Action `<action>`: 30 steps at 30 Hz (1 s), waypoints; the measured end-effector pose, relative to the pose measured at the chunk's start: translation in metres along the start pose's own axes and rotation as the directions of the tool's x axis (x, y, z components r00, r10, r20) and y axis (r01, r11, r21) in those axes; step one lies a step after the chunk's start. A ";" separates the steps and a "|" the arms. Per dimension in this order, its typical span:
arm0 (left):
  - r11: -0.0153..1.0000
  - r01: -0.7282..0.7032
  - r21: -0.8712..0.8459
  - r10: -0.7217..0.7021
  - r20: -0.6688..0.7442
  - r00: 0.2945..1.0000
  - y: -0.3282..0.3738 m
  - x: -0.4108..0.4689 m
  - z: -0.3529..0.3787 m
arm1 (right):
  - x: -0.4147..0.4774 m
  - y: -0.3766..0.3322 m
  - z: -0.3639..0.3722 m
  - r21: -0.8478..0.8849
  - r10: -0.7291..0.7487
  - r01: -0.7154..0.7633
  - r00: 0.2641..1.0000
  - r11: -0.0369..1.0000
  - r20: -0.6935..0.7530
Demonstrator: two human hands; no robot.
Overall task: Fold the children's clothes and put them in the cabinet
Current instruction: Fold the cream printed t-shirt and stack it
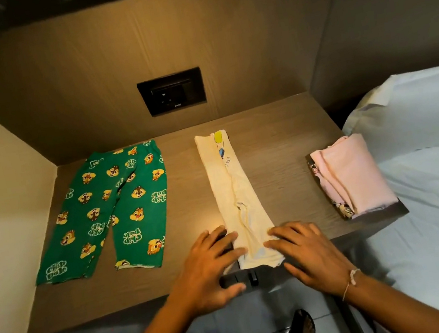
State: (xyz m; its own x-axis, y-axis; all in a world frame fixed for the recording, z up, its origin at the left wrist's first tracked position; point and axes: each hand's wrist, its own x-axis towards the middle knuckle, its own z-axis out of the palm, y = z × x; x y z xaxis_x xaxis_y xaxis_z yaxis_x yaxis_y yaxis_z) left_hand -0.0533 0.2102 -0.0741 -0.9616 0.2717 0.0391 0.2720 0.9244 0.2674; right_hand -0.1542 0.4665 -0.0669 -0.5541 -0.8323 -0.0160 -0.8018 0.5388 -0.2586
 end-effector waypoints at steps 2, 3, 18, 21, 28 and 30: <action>0.998 0.050 -0.047 -0.054 -0.096 0.994 0.010 -0.001 0.010 | 0.003 -0.002 0.003 0.019 0.013 -0.012 0.998 1.000 -0.054; 0.993 0.078 -0.090 -0.091 -0.145 0.985 0.013 -0.001 0.011 | 0.004 -0.003 0.004 0.035 0.016 -0.013 0.996 0.999 -0.083; 0.633 0.292 -0.718 -0.429 -0.011 0.903 0.033 0.008 -0.078 | 0.024 -0.032 -0.104 0.504 0.131 -0.062 0.986 0.862 -0.104; 0.615 0.387 -0.687 -0.498 0.042 0.866 0.004 0.051 -0.092 | 0.076 -0.013 -0.111 0.423 0.204 -0.130 0.969 0.897 -0.136; 0.629 0.676 -0.383 -0.675 0.160 0.720 -0.062 0.128 -0.068 | 0.169 0.024 -0.063 0.372 0.376 -0.347 0.927 0.861 -0.004; 0.616 0.714 -0.333 -0.729 0.100 0.677 -0.062 0.127 -0.058 | 0.168 0.024 -0.054 0.404 0.427 -0.383 0.904 0.831 -0.021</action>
State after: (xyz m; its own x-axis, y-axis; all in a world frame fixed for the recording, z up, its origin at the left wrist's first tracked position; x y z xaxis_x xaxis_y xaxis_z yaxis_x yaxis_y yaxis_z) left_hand -0.1944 0.1719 -0.0299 -0.8454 -0.4636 -0.2652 -0.5309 0.6746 0.5130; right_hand -0.2786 0.3466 -0.0232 -0.8482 -0.5194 -0.1042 -0.3632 0.7134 -0.5993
